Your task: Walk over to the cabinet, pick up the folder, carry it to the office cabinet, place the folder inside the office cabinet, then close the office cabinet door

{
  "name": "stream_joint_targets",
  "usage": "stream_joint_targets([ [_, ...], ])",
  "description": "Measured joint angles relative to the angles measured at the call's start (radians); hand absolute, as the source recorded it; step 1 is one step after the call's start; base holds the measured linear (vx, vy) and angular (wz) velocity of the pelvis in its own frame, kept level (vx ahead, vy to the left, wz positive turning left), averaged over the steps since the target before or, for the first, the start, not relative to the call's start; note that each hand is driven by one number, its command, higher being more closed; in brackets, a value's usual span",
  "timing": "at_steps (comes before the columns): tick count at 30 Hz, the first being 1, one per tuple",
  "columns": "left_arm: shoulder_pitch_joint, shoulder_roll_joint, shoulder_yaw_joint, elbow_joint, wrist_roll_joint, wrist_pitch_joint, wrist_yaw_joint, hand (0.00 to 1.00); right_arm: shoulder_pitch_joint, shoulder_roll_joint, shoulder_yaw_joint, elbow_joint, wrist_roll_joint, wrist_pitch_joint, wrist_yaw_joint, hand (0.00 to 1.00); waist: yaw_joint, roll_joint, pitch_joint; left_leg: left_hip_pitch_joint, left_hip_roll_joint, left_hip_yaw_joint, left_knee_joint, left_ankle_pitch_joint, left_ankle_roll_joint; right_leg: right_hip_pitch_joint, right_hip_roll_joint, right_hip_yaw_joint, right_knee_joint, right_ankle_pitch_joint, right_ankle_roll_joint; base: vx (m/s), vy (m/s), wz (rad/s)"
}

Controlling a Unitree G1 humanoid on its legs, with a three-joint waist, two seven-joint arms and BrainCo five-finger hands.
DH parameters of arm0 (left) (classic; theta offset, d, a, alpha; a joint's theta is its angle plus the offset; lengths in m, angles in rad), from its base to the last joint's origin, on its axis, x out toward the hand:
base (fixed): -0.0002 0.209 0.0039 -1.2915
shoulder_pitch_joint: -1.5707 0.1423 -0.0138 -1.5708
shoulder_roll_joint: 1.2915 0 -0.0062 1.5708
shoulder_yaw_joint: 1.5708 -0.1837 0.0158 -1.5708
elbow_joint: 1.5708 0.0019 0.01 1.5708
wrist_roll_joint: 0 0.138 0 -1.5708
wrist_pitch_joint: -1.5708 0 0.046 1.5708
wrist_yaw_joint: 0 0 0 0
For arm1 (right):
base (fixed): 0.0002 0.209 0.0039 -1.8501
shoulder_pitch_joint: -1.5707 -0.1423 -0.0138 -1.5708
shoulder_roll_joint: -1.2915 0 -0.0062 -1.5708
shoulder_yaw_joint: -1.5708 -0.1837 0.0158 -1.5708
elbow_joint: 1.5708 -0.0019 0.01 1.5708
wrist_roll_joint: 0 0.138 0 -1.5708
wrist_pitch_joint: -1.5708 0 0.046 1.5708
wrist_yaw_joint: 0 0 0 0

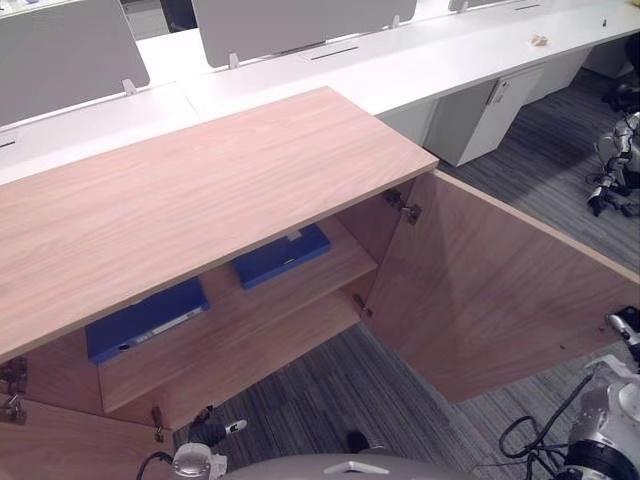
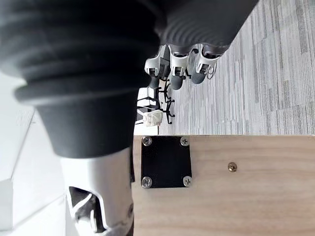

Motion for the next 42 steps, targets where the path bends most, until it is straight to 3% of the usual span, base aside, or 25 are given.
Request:
stream_joint_targets([
  [8, 0.008, 0.007, -0.081, 0.024, 0.0, -0.004, -0.006, 0.0, -0.028, -0.111, 0.076, 0.11, 0.009, 0.0, 0.045, 0.0, -0.018, 0.034, 0.008, -0.016, -0.002, -0.004, 0.0, -0.001, 0.002, -0.016, 0.0, -0.002, 0.001, 0.0, 0.001, -0.02, -0.024, 0.0],
  [22, 0.005, 0.022, -0.184, 0.022, 0.02, -0.029, -0.026, 0.0, -0.095, -0.194, 0.277, 0.199, 0.001, 0.002, 0.089, 0.0, -0.051, 0.048, 0.031, -0.037, -0.012, -0.035, 0.0, -0.001, 0.005, -0.024, -0.017, -0.018, -0.02, 0.009, 0.027, -0.03, -0.026, 0.02],
  [29, -0.001, 0.028, -0.185, 0.017, 0.038, -0.031, -0.026, 0.0, -0.094, -0.195, 0.32, 0.185, -0.014, 0.002, 0.088, 0.0, -0.066, 0.035, 0.055, -0.05, -0.006, -0.035, 0.05, -0.023, 0.013, -0.017, -0.022, -0.02, -0.021, 0.015, 0.036, -0.05, -0.039, -0.01],
  [35, -0.003, 0.03, -0.183, 0.018, 0.06, -0.03, -0.025, 0.0, -0.008, -0.121, 0.357, -0.021, -0.092, 0.005, 0.081, 0.0, -0.077, 0.03, 0.065, -0.051, 0.002, -0.017, 0.078, -0.039, 0.009, -0.029, -0.012, 0.021, -0.036, 0.034, 0.042, -0.08, -0.065, -0.22],
  [39, -0.013, 0.033, -0.169, 0.019, 0.078, -0.026, -0.024, 0.0, 0.087, 0.012, 0.368, -0.204, -0.173, 0.006, 0.078, 0.0, -0.082, 0.006, 0.08, -0.048, 0.015, -0.002, 0.097, -0.049, 0.002, -0.032, 0.004, 0.057, -0.052, 0.056, 0.039, -0.07, -0.074, -0.3],
  [42, -0.021, 0.041, -0.163, 0.024, 0.082, -0.02, -0.021, 0.0, 0.192, 0.114, 0.444, -0.35, -0.255, 0.006, 0.076, 0.0, -0.091, -0.013, 0.089, -0.044, 0.035, 0.026, 0.131, -0.067, -0.007, -0.033, 0.023, 0.092, -0.059, 0.075, 0.036, -0.08, -0.088, -0.36],
])
